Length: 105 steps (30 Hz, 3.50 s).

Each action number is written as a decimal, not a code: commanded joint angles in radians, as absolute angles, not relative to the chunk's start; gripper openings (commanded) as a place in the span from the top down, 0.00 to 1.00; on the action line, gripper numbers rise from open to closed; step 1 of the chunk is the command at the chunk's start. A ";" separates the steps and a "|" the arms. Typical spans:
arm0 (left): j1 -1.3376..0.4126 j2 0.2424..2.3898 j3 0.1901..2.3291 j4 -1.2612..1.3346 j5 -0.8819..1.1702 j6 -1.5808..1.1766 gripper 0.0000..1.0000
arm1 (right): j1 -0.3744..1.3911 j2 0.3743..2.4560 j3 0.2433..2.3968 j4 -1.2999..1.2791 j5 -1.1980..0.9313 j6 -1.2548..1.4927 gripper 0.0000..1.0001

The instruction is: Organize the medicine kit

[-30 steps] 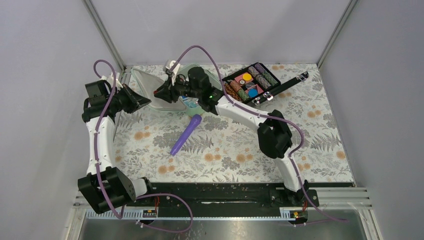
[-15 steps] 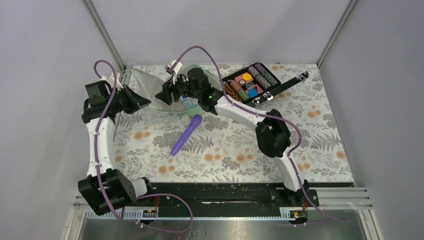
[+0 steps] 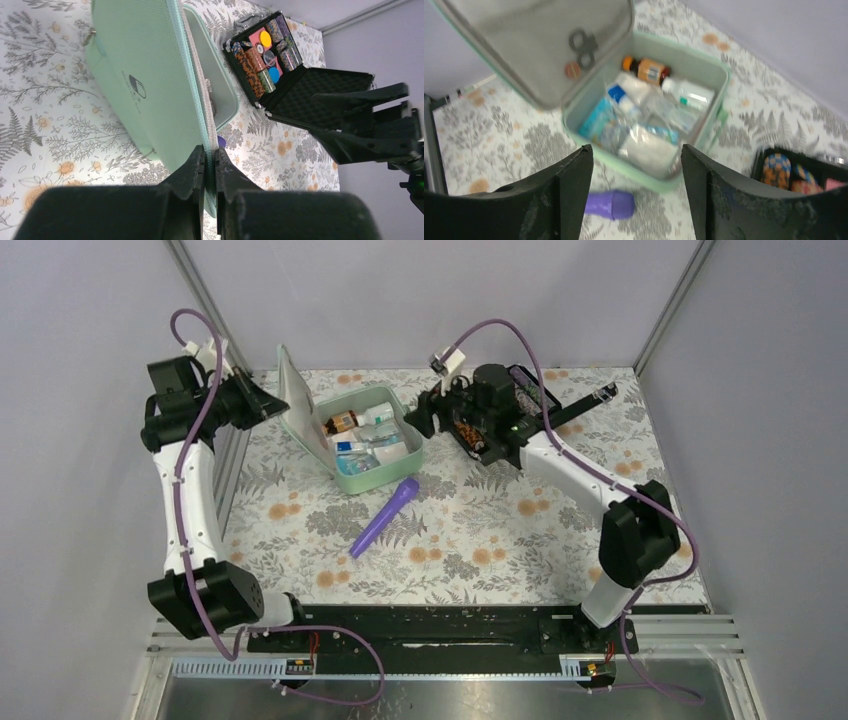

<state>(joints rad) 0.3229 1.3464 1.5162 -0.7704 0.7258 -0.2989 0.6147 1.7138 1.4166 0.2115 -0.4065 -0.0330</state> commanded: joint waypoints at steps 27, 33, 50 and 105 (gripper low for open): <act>-0.001 1.434 1.382 -0.583 0.254 -0.336 0.22 | 0.574 1.647 1.249 -0.010 -0.451 -0.190 0.23; -0.002 1.560 1.413 -0.585 0.129 -0.381 0.22 | 0.574 1.798 1.386 0.053 -0.397 -0.038 0.18; 0.072 1.893 1.537 -0.484 0.459 -0.316 0.35 | 0.575 2.127 1.638 0.040 -0.592 -0.037 0.16; 0.046 2.067 1.872 -0.907 0.766 0.694 0.23 | 0.679 1.938 1.690 -0.688 -0.738 -1.165 0.16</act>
